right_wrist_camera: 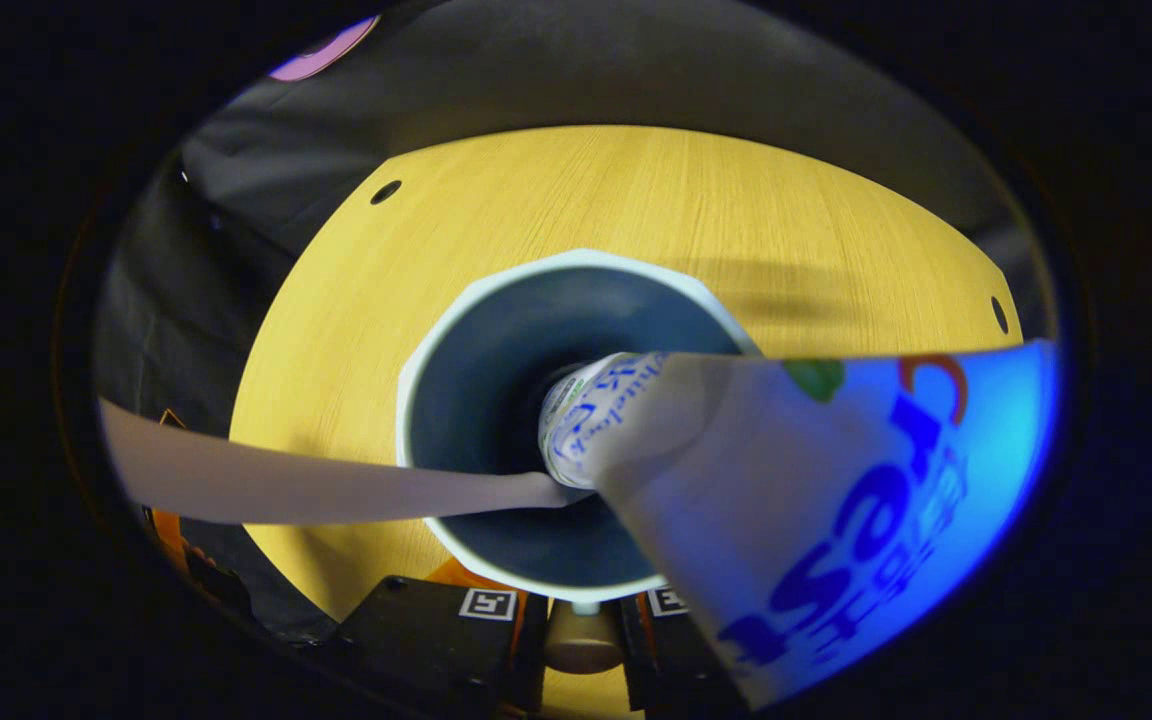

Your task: Put the toothbrush and toothpaste on the desktop into the cup, then pick up the cup and place it on the coaster on the desktop.

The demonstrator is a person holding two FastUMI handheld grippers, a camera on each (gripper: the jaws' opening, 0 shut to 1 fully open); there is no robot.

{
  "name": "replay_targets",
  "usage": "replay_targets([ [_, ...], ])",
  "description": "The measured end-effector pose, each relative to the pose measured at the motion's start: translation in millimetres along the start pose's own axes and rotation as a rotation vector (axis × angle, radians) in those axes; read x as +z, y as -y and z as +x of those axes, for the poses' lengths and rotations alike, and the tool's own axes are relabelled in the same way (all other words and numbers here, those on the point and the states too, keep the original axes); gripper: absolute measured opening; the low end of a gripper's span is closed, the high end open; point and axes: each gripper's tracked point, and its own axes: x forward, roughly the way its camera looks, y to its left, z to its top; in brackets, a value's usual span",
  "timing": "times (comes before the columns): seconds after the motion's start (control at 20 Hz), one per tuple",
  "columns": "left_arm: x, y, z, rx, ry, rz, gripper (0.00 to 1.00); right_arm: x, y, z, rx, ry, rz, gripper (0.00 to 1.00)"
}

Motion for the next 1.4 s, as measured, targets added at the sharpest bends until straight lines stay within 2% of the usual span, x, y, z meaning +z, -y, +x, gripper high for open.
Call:
replay_targets([
  [0.3, 3, -1, 0, -0.015, 0.006, -0.005, 0.95, 1, -13, 15, -0.023, -0.032, -0.038, 0.29],
  [0.4, 4, 2, 2, -0.02, 0.007, -0.004, 0.95, -1, -17, 7, -0.016, -0.019, -0.054, 0.35],
  [0.6, 12, 19, 0, -0.038, 0.018, 0.012, 0.95, 0, -19, -27, -0.01, 0.048, -0.089, 0.95],
  [0.65, 14, 26, 0, -0.045, 0.023, 0.017, 0.96, 0, -16, -34, -0.002, 0.073, -0.078, 1.0],
  [0.7, 17, 34, 0, -0.054, 0.027, 0.023, 0.95, -7, -13, -36, 0.008, 0.097, -0.066, 0.96],
  [0.8, 21, 50, -1, -0.07, 0.035, 0.039, 0.95, -13, -3, -51, 0.02, 0.161, -0.038, 1.0],
  [0.85, 23, 60, -1, -0.08, 0.037, 0.047, 0.95, -16, 4, -61, 0.021, 0.198, -0.027, 0.96],
  [0.9, 25, 70, -1, -0.091, 0.039, 0.053, 0.95, -18, 14, -73, 0.012, 0.238, -0.023, 1.0],
  [1.0, 29, 93, -2, -0.117, 0.043, 0.059, 0.95, -19, 32, -97, 0.003, 0.318, -0.004, 0.96],
  [1.05, 32, 105, -3, -0.129, 0.045, 0.061, 0.95, -19, 41, -110, 0.003, 0.361, 0.011, 1.0],
  [1.15, 37, 127, -5, -0.152, 0.052, 0.066, 0.95, -17, 57, -136, 0.006, 0.46, 0.044, 0.96],
  [1.2, 40, 139, -6, -0.163, 0.054, 0.068, 0.95, -16, 66, -150, 0.003, 0.516, 0.059, 0.99],
  [1.25, 44, 150, -7, -0.172, 0.061, 0.07, 0.95, -13, 75, -168, -0.005, 0.579, 0.073, 0.96],
  [1.35, 52, 169, -11, -0.184, 0.077, 0.078, 0.95, -8, 92, -205, -0.024, 0.716, 0.09, 0.95],
  [1.4, 57, 179, -13, -0.191, 0.089, 0.081, 0.95, -8, 98, -221, -0.032, 0.773, 0.094, 0.99],
])
